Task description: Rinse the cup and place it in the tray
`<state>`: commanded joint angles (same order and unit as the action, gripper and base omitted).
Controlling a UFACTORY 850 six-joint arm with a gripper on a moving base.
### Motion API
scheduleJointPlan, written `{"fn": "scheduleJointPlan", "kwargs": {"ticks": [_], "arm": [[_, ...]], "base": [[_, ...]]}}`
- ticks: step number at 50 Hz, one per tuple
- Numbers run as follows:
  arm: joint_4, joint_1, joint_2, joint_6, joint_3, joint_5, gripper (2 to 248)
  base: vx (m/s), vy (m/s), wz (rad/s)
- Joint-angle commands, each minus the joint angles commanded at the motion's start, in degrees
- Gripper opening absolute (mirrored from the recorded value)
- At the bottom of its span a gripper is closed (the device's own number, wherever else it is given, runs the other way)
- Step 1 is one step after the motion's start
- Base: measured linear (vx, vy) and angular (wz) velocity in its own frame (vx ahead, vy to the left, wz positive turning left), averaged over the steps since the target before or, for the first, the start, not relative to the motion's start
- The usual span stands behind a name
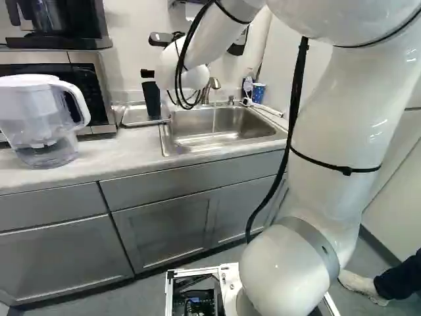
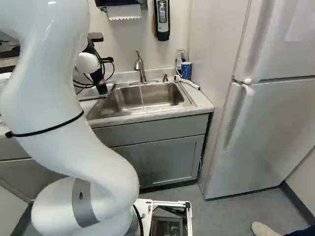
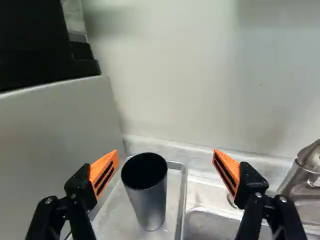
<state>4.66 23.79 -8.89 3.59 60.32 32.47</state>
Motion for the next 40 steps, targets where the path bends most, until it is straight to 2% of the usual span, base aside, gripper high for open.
{"fn": "scheduleJointPlan", "kwargs": {"ticks": [40], "arm": [[0.0,-4.0,5.0,0.0,-0.4,-2.4,247]], "base": [[0.0,0.0,0.0]]}}
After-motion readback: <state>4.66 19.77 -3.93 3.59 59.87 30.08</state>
